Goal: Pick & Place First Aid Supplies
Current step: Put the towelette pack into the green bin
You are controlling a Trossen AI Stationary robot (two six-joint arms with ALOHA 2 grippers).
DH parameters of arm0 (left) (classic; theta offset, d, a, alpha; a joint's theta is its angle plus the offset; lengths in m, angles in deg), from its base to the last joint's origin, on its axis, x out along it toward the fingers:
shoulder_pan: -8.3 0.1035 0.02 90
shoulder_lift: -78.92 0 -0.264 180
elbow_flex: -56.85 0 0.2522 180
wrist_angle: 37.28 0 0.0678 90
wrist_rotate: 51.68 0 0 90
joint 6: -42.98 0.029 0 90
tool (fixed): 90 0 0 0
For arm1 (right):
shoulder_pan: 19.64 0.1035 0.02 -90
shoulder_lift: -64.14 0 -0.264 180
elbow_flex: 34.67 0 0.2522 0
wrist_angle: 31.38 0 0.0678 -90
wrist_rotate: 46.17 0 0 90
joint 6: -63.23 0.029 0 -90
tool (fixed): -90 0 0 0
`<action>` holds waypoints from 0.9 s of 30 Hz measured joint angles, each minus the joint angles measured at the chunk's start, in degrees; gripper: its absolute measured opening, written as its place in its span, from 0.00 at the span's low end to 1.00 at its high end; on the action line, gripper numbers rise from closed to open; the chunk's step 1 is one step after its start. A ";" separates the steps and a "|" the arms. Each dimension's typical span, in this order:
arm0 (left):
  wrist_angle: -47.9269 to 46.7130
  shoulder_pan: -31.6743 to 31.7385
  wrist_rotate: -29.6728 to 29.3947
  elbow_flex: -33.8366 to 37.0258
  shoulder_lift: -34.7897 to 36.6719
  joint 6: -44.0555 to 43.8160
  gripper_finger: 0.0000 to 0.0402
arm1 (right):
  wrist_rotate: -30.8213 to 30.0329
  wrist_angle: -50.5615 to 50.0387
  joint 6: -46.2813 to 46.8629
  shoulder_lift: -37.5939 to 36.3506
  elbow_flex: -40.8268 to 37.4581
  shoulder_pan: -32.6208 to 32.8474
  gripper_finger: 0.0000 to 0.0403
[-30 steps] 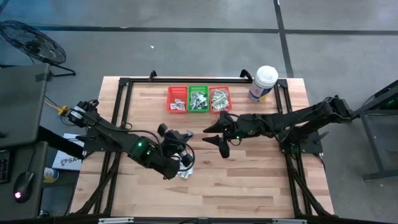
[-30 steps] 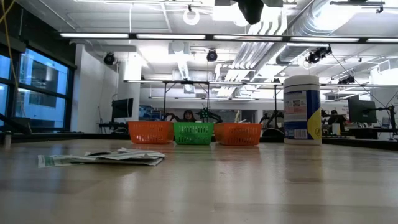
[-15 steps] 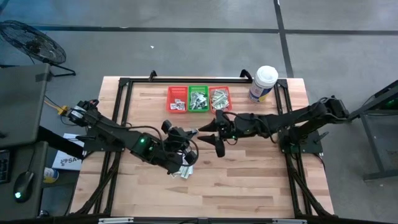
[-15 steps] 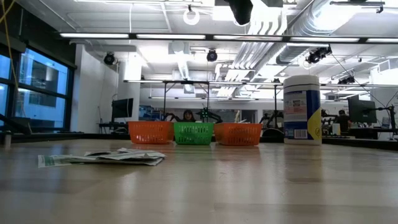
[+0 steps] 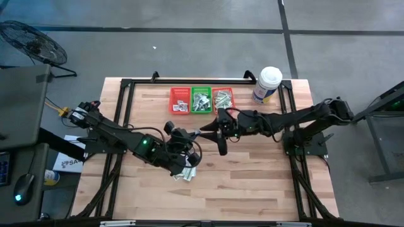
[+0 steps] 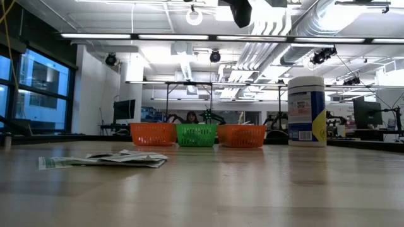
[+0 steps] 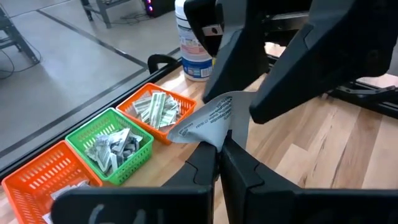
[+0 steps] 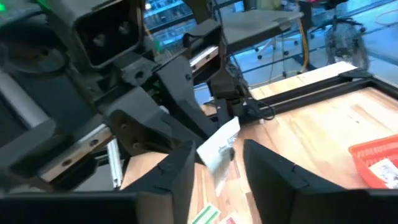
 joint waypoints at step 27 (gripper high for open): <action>-0.05 0.63 2.75 0.00 0.00 4.11 0.31 | 0.70 1.13 -0.78 1.75 -0.09 -0.34 0.00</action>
